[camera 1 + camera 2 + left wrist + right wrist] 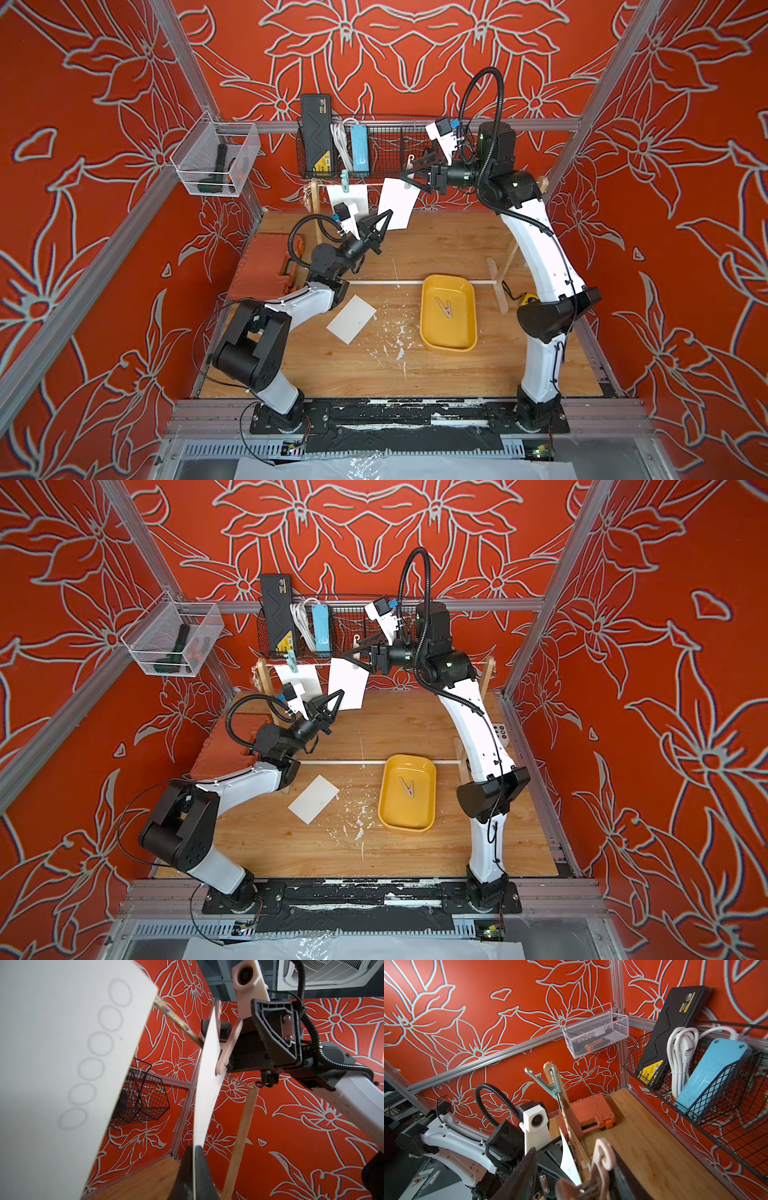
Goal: Remove the postcards from the strings
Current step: Remove the clamp from the clothesline.
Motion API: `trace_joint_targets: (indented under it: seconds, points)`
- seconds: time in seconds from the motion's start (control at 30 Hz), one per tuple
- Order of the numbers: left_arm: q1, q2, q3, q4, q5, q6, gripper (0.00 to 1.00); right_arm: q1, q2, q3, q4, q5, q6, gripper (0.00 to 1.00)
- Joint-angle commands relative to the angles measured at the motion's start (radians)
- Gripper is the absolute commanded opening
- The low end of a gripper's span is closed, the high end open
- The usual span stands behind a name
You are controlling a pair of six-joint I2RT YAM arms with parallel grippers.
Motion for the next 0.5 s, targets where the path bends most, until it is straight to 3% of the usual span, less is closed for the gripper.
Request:
trace_joint_targets:
  seconds: [0.0,0.47]
  points:
    - [0.012,0.011,0.020,0.056,0.008,-0.018,0.00,0.005,-0.017,-0.005,0.033,-0.019,-0.001,0.49]
    - [0.016,0.029,0.014,0.093,0.020,-0.061,0.00,0.005,-0.010,-0.008,0.034,-0.004,0.005,0.46]
